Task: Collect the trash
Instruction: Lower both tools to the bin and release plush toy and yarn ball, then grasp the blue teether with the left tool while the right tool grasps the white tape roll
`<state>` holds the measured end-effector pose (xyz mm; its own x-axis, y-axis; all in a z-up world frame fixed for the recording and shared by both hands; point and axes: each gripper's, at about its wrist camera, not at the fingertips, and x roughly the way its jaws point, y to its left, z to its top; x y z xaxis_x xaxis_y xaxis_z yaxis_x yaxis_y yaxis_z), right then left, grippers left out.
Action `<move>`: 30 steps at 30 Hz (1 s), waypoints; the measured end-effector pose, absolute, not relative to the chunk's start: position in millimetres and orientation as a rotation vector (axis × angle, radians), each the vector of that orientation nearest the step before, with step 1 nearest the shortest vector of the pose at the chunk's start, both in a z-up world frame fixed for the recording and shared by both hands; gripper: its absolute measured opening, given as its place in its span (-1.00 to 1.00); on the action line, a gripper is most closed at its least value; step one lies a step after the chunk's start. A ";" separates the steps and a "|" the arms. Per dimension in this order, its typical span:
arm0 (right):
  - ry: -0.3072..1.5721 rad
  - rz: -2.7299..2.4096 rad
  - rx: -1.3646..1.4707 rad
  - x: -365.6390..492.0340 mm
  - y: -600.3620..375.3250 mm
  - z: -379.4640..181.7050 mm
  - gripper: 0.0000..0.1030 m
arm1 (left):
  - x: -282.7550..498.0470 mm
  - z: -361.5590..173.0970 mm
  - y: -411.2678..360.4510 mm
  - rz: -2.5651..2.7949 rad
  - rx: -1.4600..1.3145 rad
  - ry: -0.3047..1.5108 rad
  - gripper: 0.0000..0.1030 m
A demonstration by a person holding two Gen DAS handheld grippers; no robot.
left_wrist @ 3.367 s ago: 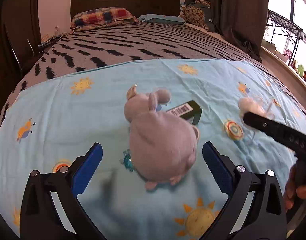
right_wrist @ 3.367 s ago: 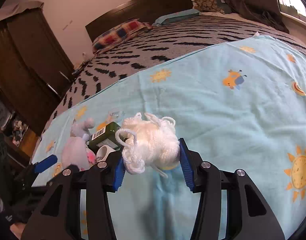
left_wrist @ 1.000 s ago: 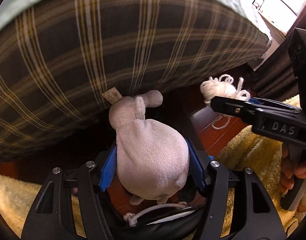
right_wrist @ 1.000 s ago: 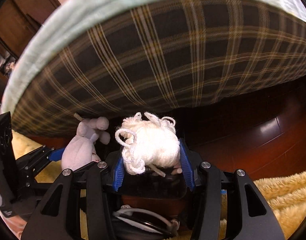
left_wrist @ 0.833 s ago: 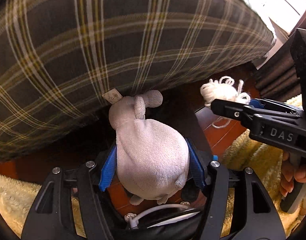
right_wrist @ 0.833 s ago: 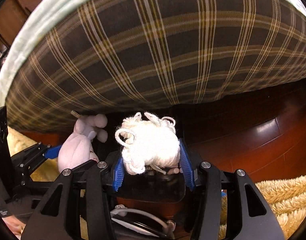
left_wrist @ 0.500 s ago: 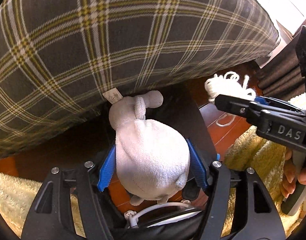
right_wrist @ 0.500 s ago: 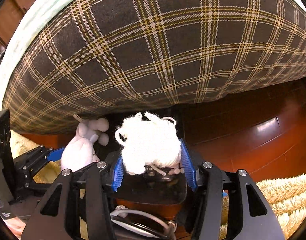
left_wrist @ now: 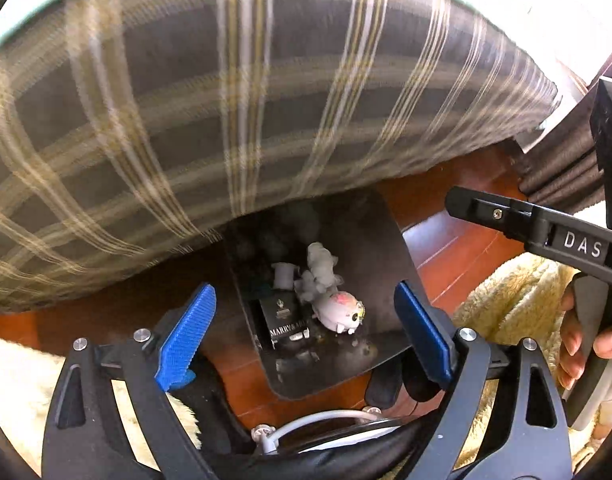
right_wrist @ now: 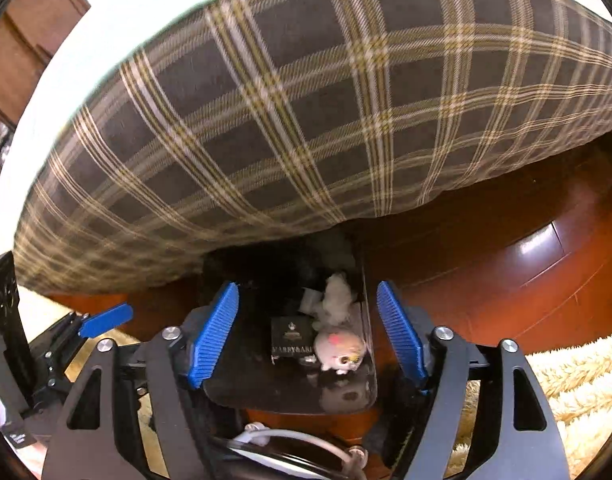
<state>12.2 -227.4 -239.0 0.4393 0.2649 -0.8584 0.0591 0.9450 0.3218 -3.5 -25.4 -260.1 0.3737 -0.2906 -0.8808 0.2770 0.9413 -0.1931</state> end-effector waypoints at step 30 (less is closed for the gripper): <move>0.782 0.289 0.151 174.8 -192.7 -56.2 0.65 | 143.4 -78.0 43.5 -0.138 0.005 0.806 0.66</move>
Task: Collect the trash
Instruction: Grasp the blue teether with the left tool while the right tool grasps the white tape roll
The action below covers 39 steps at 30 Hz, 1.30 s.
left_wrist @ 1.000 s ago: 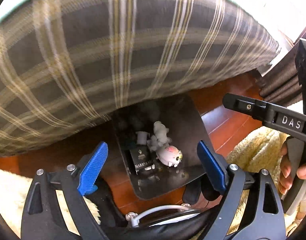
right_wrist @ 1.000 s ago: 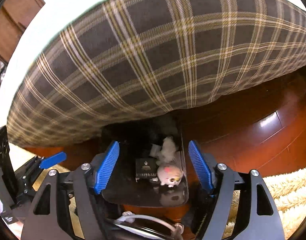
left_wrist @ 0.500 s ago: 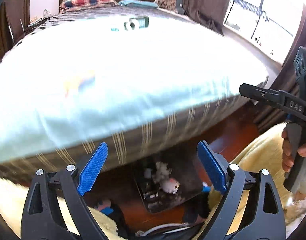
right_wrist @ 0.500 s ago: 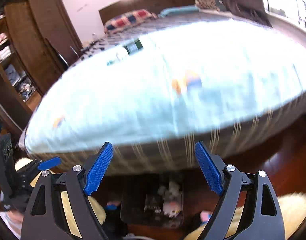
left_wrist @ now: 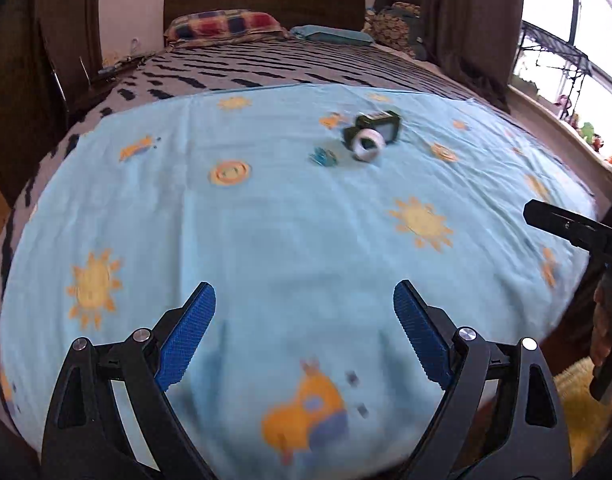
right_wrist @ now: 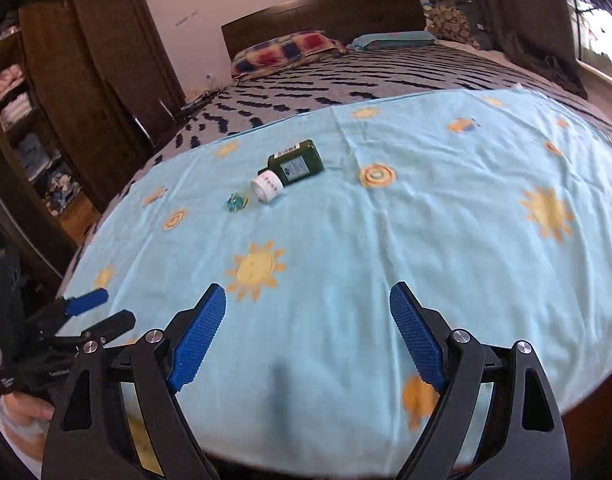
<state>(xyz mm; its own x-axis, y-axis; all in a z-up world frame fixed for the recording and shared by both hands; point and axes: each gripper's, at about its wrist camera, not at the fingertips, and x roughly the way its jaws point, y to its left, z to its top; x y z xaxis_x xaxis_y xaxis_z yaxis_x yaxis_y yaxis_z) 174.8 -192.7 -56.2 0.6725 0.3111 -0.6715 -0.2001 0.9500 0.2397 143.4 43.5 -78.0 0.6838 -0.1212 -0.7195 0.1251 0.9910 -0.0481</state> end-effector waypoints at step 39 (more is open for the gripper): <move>0.801 0.368 0.010 283.0 -136.5 -27.2 -0.26 | 315.8 -105.6 -1.8 -0.200 0.039 0.888 0.09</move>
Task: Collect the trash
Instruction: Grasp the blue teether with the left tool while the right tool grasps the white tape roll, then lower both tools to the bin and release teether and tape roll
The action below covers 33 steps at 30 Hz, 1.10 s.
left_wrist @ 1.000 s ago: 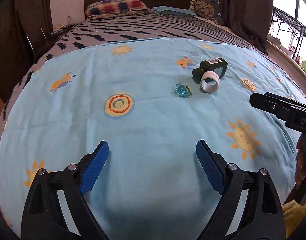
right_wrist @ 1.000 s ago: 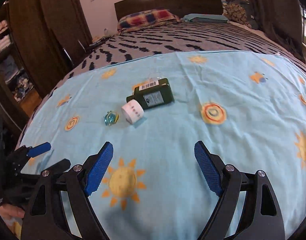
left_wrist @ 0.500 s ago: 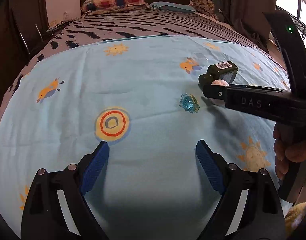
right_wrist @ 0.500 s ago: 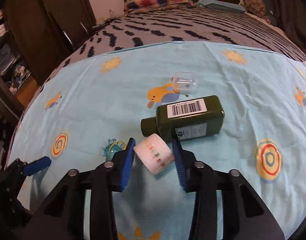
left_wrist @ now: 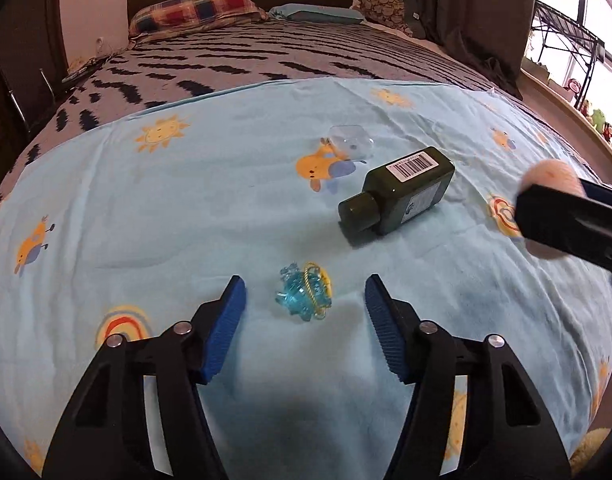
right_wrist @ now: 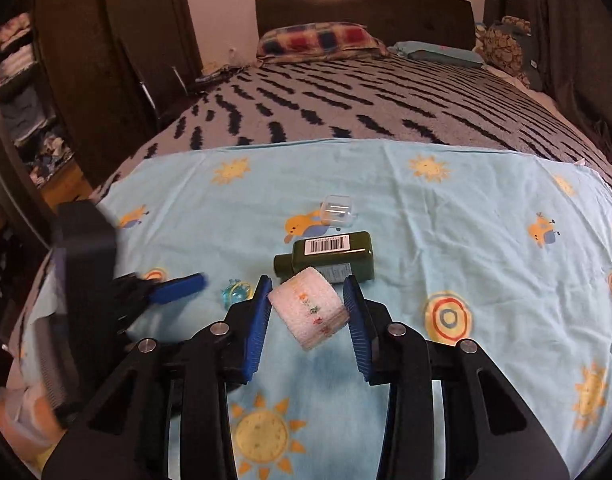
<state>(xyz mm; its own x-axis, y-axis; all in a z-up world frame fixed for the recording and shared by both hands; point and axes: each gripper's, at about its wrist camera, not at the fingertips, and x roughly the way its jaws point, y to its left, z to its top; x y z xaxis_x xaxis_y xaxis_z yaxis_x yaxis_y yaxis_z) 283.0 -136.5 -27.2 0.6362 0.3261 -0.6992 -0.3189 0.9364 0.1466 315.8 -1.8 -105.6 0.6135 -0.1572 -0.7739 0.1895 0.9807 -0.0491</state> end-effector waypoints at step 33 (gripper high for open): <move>0.680 0.298 0.013 23.7 -200.6 -51.5 -0.26 | 39.6 -87.6 -7.0 -0.420 0.010 0.808 -0.49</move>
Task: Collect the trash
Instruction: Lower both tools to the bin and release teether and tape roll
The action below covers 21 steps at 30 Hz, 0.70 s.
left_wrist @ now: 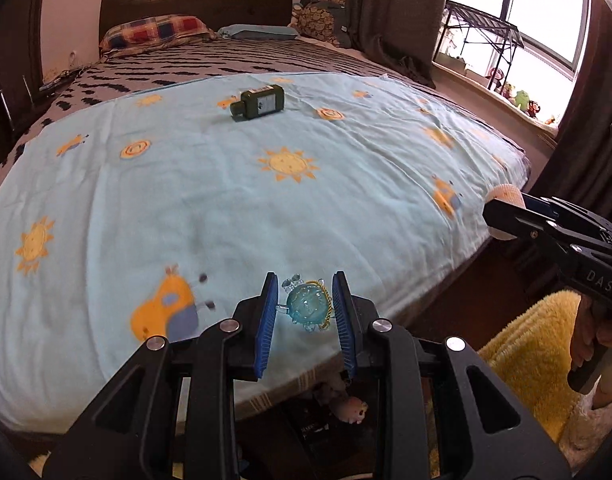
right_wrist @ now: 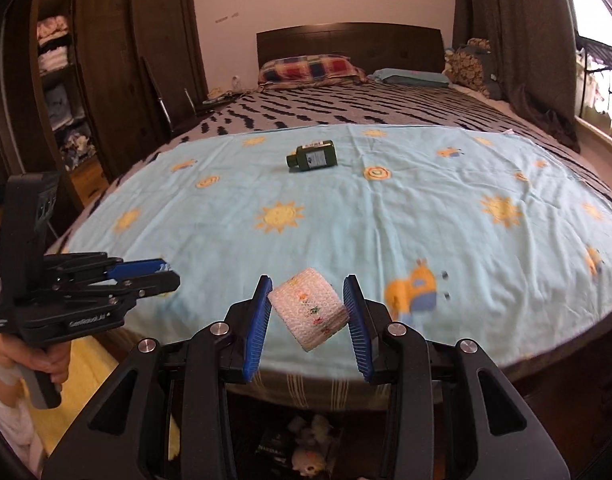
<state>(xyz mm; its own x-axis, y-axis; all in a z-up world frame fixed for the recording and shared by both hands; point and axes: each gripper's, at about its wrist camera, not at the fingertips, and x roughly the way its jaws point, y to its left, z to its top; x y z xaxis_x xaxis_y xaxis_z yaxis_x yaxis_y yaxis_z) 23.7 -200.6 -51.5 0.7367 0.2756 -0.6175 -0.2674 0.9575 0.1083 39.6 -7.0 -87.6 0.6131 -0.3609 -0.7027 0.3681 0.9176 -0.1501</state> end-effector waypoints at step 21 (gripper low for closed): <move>1.024 0.248 0.204 -12.4 -206.0 -191.6 -0.26 | -18.0 -204.9 -40.5 -0.426 0.086 1.010 -0.76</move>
